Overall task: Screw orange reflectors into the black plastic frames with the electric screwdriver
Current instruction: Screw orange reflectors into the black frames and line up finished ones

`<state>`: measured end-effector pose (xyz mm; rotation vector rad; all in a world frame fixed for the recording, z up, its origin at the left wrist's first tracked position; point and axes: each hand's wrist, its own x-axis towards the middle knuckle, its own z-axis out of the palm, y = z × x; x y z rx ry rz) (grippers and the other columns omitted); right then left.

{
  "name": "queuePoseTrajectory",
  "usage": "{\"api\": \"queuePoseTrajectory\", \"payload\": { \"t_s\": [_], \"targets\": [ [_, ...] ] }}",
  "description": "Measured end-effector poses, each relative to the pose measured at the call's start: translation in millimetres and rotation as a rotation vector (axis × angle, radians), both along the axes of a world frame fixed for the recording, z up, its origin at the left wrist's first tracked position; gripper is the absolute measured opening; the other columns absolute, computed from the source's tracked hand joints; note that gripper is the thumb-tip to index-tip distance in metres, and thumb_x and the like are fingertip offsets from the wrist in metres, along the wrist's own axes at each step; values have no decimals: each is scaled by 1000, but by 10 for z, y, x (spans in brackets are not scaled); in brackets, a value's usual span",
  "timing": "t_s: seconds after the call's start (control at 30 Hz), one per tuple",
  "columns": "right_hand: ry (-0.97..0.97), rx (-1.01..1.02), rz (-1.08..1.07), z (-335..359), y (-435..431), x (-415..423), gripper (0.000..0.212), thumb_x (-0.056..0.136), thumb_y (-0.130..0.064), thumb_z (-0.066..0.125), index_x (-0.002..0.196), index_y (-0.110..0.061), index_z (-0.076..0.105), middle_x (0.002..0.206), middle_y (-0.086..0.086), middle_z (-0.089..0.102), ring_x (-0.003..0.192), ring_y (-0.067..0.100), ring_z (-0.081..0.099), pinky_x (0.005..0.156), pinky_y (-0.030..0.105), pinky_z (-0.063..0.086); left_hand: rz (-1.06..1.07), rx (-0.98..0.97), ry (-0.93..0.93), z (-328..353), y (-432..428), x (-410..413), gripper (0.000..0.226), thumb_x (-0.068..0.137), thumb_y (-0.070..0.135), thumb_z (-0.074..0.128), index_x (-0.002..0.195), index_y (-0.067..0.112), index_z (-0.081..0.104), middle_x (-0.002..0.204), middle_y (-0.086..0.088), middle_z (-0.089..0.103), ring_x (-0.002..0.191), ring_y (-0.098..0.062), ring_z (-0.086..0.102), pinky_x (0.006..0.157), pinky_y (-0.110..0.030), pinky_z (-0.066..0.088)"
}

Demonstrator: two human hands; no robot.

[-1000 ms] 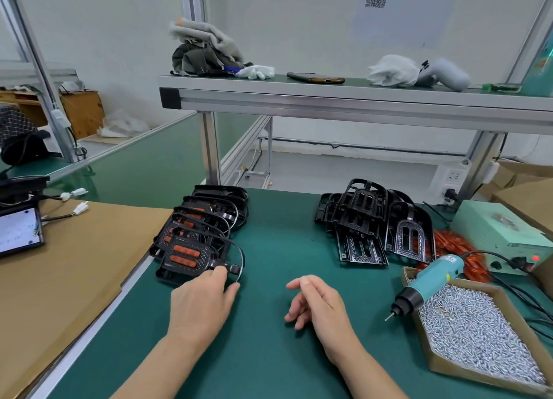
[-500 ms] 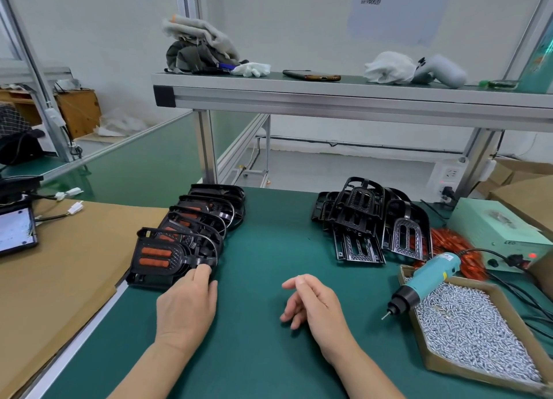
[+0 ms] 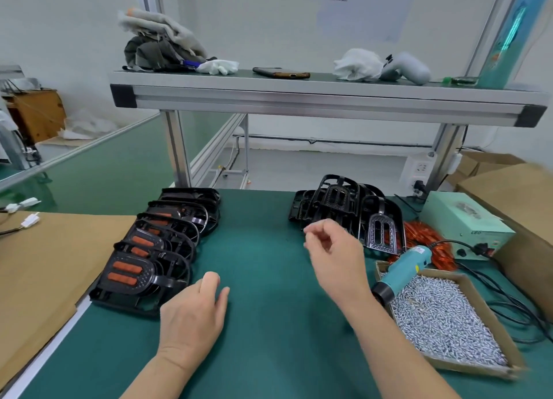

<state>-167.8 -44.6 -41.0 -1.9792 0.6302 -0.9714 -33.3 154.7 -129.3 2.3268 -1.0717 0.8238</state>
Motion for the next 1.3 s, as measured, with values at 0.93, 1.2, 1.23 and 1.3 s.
{"api": "queuePoseTrajectory", "payload": {
  "t_s": [0.93,1.2,1.23,1.3],
  "targets": [
    [569,-710,-148,58,-1457,-51,6,97,-14,58,97,-9,55,106,6,51,101,25,47,82,38,45,-185,192,-14,-21,-308,-67,30,92,34,40,72,16,53,61,6,51,51,-19,55,43,-28,35],
    [416,-843,22,379,-877,-292,9,99,-12,56,104,-5,55,104,9,55,97,27,48,83,40,46,-196,78,-11,20,-319,-120,35,91,42,48,93,11,64,82,1,62,72,-21,63,52,-35,49],
    [403,-867,63,446,-766,-298,12,100,-14,54,107,-5,55,106,9,56,98,27,48,84,40,46,-218,50,-4,23,-317,-117,40,91,44,50,102,8,64,92,-2,63,82,-23,63,63,-35,52],
    [403,-918,161,575,-538,-304,14,101,-16,51,111,-6,54,108,9,55,100,28,48,87,42,46,-272,-9,32,18,-304,-132,53,91,47,54,117,1,59,109,-10,62,100,-28,59,90,-35,48]
  ]
}}
